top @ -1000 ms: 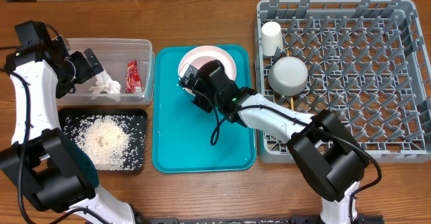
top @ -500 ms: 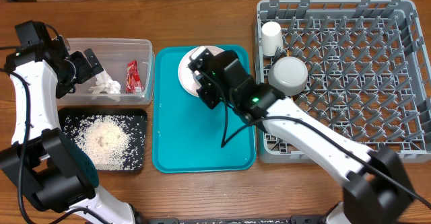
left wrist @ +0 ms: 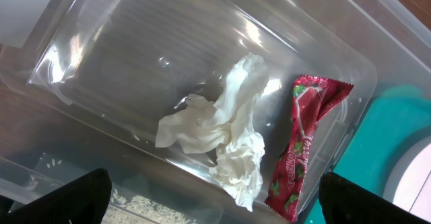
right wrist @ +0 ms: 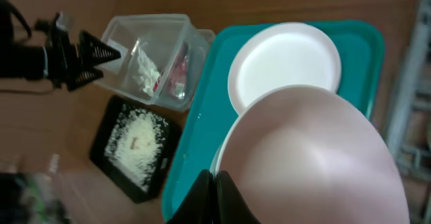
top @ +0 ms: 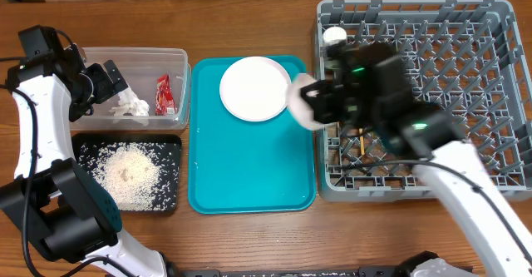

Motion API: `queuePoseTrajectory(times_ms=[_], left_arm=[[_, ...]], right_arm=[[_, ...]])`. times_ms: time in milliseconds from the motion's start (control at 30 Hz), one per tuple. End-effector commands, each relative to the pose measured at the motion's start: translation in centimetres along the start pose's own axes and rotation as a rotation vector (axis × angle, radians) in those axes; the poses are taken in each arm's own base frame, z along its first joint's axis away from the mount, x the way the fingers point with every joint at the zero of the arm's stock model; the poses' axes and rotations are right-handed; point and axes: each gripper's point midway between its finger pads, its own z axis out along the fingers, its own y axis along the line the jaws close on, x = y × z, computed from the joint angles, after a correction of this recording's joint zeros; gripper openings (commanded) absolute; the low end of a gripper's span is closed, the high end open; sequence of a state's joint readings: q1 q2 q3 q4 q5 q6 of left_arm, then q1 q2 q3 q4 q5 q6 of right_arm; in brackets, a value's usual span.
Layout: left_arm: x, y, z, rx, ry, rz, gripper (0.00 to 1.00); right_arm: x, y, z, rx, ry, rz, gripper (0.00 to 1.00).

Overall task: Sort waste into correct bins and load items into the dishwasher
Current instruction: 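Lift pink item with right gripper and place it in rack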

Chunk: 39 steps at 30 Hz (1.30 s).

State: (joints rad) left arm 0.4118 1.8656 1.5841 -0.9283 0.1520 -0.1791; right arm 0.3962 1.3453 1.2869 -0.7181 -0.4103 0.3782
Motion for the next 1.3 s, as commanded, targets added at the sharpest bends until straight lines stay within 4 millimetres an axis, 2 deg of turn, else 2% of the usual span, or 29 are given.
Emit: queuePoseTrajectory(times_ms=[0, 133, 333, 533, 933, 1033, 1267], left_arm=[[-0.7, -0.9, -1.6, 0.006, -0.044, 0.038, 1.00], [-0.7, -0.9, -1.6, 0.007, -0.044, 0.038, 1.00], [-0.7, -0.9, -1.6, 0.007, -0.044, 0.038, 1.00], [-0.7, -0.9, -1.6, 0.007, -0.044, 0.038, 1.00], [-0.7, -0.9, -1.6, 0.007, -0.044, 0.038, 1.00], [-0.7, -0.9, -1.6, 0.007, -0.044, 0.038, 1.00], [-0.7, -0.9, -1.6, 0.007, -0.044, 0.038, 1.00]], right_arm=[[0.1, 1.0, -2.7, -0.174, 0.069, 0.151, 0.04], [1.1, -1.2, -3.8, -0.229, 0.126, 0.284, 0.04], [2.2, -4.8, -4.3, -0.273, 0.135, 0.430, 0.04], [2.6, -6.7, -5.4, -0.383, 0.124, 0.564, 0.04], [4.8, -10.4, -2.6, -0.382, 0.094, 0.715, 0.04], [5.3, -12.0, -1.9, -0.322, 0.064, 0.743, 0.04], [5.1, -13.4, -2.4, -0.301, 0.029, 0.783, 0.04]])
